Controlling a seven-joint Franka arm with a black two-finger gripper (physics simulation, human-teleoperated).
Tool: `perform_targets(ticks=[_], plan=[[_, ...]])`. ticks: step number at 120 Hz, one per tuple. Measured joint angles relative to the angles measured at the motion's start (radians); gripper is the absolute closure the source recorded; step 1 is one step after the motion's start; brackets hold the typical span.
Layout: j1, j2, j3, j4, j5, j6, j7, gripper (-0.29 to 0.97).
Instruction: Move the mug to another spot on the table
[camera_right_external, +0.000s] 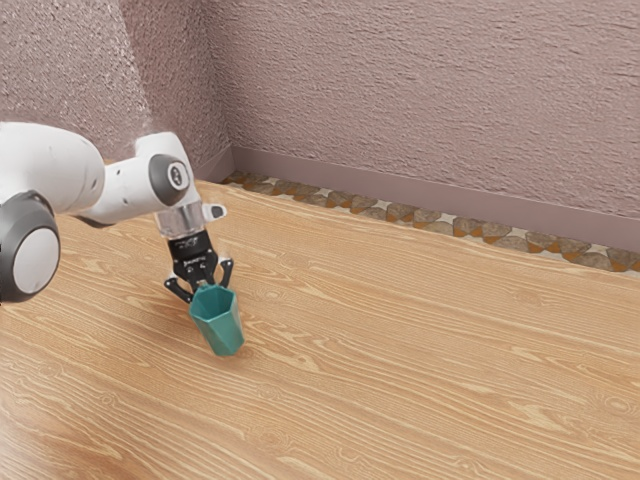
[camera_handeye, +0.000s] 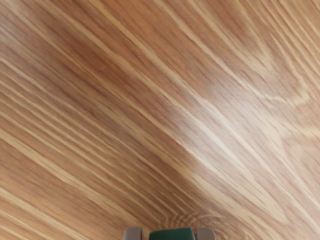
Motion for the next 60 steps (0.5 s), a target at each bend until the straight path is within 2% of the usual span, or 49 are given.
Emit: perform_targets(ticks=[34,60], plan=[[-0.005,0.027,0.0,0.005,0.0,0.007,0.023,0.73],[-0.009,0.028,0.0,0.007,-0.015,0.015,0.04,0.39]])
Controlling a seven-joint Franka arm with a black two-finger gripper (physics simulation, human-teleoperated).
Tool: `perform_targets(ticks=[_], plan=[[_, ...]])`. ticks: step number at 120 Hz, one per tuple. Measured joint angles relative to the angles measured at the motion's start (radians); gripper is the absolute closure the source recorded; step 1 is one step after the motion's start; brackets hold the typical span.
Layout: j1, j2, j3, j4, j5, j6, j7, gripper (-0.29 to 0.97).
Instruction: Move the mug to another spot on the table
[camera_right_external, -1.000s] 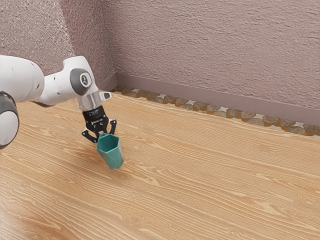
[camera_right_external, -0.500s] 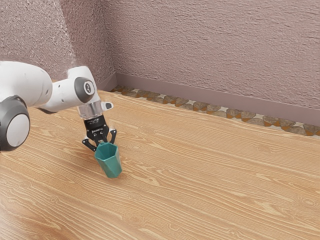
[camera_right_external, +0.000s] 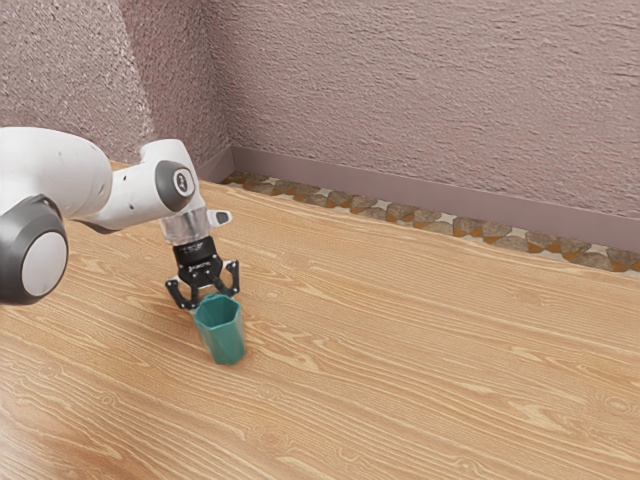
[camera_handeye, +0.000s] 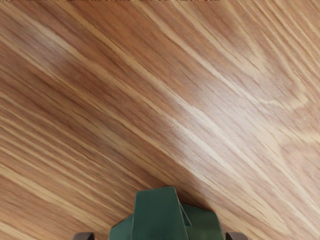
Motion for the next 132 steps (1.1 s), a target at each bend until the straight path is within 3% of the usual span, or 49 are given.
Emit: perform_targets(ticks=[28,52,68,86,105,117,132], plan=[[-0.001,0.0,0.001,0.0,-0.003,0.011,0.013,0.14],[-0.007,-0.018,0.013,0.0,0.004,0.029,0.022,0.05],[-0.016,-0.118,0.03,-0.003,0.051,0.051,0.025,0.03],[-0.069,-0.341,0.026,-0.027,0.225,0.077,0.02,0.01],[-0.109,-0.385,-0.12,0.14,0.472,0.034,0.066,0.01],[-0.107,-0.396,-0.173,0.199,0.544,-0.016,0.099,0.0],[-0.104,-0.434,-0.202,0.225,0.582,-0.058,0.137,0.0]])
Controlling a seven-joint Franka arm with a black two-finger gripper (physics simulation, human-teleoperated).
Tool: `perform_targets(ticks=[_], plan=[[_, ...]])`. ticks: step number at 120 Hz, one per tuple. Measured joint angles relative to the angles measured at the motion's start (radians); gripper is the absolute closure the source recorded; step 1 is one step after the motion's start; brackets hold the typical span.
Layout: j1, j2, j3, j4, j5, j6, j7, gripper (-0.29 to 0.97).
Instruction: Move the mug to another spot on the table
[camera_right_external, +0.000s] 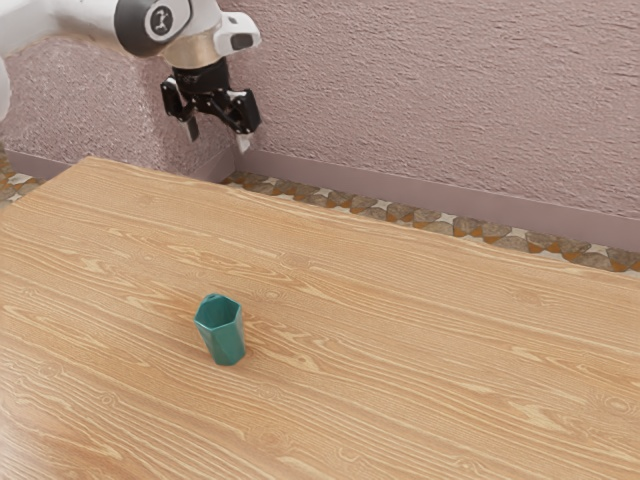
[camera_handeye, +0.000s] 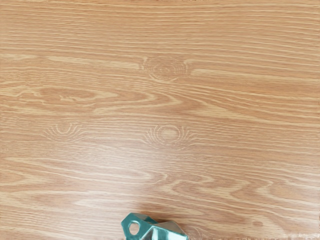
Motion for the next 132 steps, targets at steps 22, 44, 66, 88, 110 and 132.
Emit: perform_targets(ticks=[22,44,66,88,110,132], plan=[[-0.006,-0.01,-0.012,0.011,0.019,-0.029,0.043,0.0],[-0.005,-0.01,-0.015,0.011,0.023,-0.04,0.074,0.0],[-0.006,-0.011,-0.017,0.026,0.024,-0.05,0.096,0.0],[-0.006,-0.01,-0.016,0.031,0.024,-0.059,0.112,0.0],[-0.006,-0.009,-0.016,0.031,0.025,-0.062,0.124,0.0],[-0.006,-0.005,-0.013,0.031,0.024,-0.062,0.132,0.0]])
